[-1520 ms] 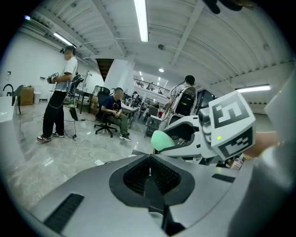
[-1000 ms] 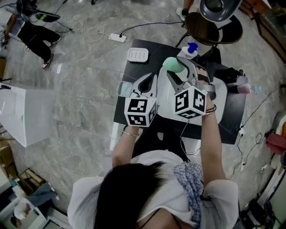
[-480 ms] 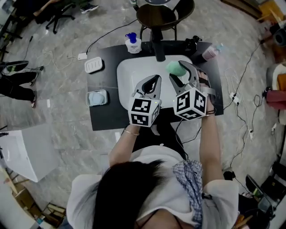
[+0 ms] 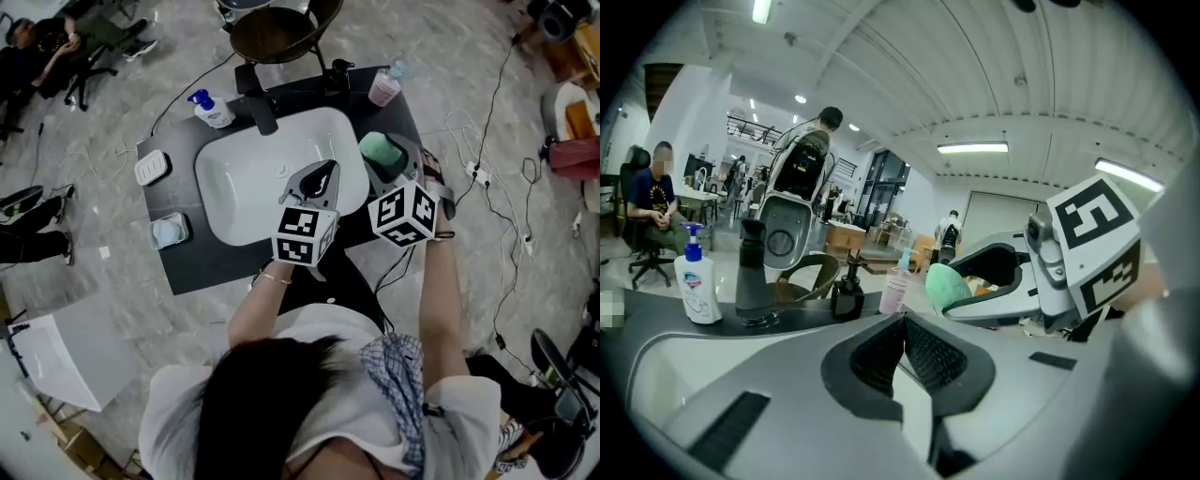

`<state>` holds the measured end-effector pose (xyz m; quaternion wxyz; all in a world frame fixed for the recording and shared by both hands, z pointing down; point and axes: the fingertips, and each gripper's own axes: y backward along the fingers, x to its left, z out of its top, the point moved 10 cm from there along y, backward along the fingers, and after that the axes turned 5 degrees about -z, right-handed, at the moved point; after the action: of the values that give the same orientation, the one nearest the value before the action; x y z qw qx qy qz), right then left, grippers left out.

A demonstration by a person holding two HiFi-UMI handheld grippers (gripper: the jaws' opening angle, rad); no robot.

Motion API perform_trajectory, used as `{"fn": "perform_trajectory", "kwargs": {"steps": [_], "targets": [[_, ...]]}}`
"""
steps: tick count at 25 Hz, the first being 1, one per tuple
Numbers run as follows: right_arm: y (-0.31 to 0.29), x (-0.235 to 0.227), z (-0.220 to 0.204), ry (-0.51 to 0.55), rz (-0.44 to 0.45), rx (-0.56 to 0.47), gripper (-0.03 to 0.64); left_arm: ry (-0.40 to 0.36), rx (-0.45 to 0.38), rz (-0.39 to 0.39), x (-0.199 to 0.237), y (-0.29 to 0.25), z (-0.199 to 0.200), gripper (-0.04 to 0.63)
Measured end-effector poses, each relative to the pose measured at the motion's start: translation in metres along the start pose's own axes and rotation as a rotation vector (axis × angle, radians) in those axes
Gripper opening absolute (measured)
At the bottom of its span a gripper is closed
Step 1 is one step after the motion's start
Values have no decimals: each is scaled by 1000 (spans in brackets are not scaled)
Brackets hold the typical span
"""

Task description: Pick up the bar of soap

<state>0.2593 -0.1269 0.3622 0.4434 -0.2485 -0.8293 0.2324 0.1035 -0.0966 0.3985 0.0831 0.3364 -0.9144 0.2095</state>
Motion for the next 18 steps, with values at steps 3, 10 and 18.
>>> {"fn": "perform_trajectory", "kwargs": {"steps": [3,10,18], "targets": [[-5,-11,-22,-41,19,32,258,5,13,7,-10,-18,1,11],[-37,-25,-62,-85,96,86,258,18,26,33,-18,-53,3,11],[-67,-28,-95,-112,176,117,258,32,63,60,-23,-80,-5,11]]}}
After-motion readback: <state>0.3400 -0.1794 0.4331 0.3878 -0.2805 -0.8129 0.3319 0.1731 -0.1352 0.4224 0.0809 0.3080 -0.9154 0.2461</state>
